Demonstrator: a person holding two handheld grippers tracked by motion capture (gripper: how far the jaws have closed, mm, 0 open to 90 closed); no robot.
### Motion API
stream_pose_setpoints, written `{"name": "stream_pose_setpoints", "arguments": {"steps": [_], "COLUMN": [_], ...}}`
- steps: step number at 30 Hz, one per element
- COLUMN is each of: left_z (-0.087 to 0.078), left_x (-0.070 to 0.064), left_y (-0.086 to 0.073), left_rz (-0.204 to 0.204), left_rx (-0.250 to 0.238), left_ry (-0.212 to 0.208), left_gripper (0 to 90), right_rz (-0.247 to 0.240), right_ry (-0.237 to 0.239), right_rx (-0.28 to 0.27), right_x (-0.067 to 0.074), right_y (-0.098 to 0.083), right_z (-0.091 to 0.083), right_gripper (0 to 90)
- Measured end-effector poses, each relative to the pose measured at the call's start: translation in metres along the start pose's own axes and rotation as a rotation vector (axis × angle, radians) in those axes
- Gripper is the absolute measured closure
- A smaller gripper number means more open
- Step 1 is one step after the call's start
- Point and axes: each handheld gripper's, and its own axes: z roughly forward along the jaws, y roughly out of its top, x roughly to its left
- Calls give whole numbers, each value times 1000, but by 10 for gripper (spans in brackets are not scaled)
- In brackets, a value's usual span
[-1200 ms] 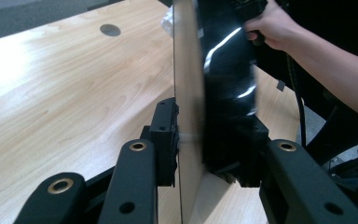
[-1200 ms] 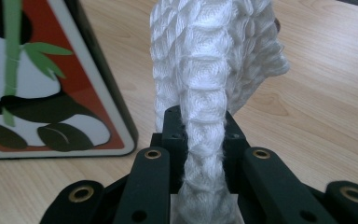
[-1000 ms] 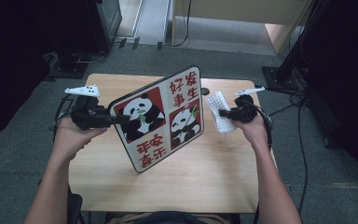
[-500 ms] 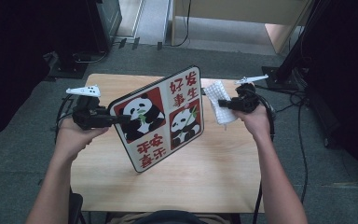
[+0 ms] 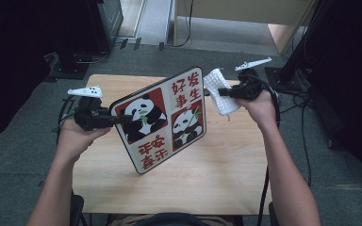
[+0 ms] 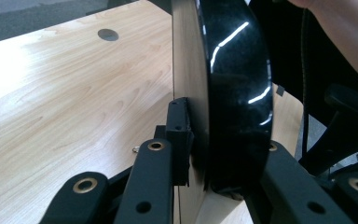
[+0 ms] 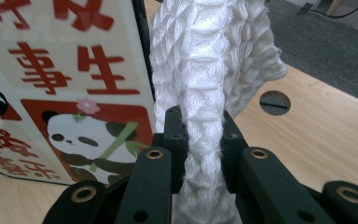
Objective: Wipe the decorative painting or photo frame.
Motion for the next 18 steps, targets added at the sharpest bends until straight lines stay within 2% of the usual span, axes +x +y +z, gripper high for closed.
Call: {"name": "stream_pose_setpoints", "arguments": {"steps": [6, 10, 13, 16, 18], "left_z": [0, 0, 1, 1, 1], "left_x": [0, 0, 2, 3, 3], "left_y": [0, 0, 0, 1, 1], "left_rz": [-7, -7, -8, -17, -19], "left_rx": [-1, -2, -6, -3, -3], "left_ry": [3, 3, 0, -7, -6], "left_gripper": [785, 785, 787, 788, 791], "right_rz": [-44, -52, -56, -63, -77], "right_ry": [-19, -29, -33, -35, -31], "right_rx": [4, 7, -12, -18, -27], "right_x": [7, 8, 10, 12, 18], "right_y": [20, 31, 46, 53, 64], "right_z": [-8, -12, -16, -18, -20], "right_gripper": [794, 794, 794, 793, 794]}}
